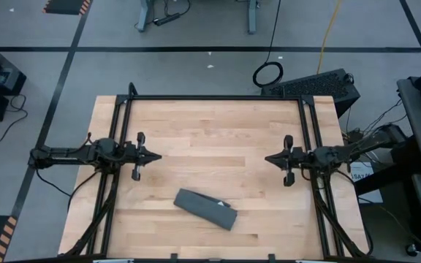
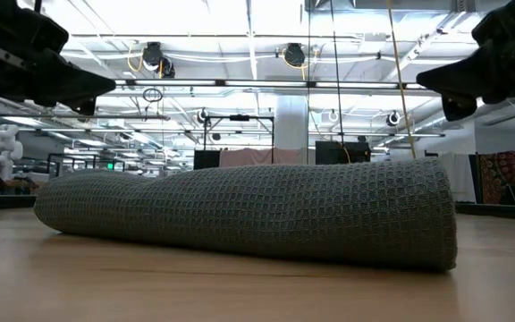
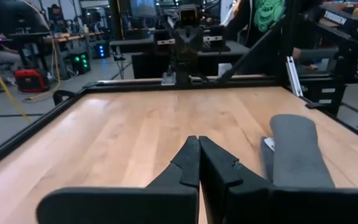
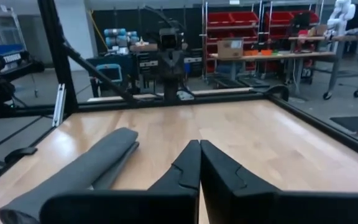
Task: Roll towel
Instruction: Return to Home Position
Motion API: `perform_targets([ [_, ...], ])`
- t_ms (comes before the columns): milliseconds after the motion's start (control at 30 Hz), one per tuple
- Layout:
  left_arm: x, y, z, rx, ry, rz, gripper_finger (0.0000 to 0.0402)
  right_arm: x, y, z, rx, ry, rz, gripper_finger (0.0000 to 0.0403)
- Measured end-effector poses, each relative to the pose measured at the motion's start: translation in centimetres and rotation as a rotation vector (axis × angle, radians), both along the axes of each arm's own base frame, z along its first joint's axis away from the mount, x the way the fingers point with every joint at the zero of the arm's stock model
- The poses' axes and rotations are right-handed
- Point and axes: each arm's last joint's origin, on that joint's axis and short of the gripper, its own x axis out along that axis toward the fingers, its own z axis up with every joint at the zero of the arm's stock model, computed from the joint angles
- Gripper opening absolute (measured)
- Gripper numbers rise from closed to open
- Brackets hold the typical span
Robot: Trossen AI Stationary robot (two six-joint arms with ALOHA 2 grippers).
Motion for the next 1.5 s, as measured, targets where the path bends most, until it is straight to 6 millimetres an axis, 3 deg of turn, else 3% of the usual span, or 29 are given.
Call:
perform_targets([
  [367,0.0,0.0,0.0,-0.04,0.002,-0.003,0.0002,-2.4,-0.7,0.9,-0.037,-0.109,-0.003,0.0],
  [733,-0.1,1.6,0.1,-0.015,-0.009,0.139,0.0002,-2.3,-1.2,0.7,-0.092,-0.092,0.002,0.0],
  [1033,-0.3,2.6,0.2,-0.049,-0.021,0.124,0.0002,-2.1,-1.5,0.3,-0.05,-0.051,0.013,0.0],
  [1300,-0.1,1.8,0.2,-0.098,-0.02,0.032,0.0001,-2.1,-1.5,0.3,-0.066,-0.049,0.009,0.0],
  [1500,0.0,0.9,0.0,-0.073,0.005,0.059,0.0001,-2.1,-1.5,0.3,-0.076,-0.048,0.006,0.0],
])
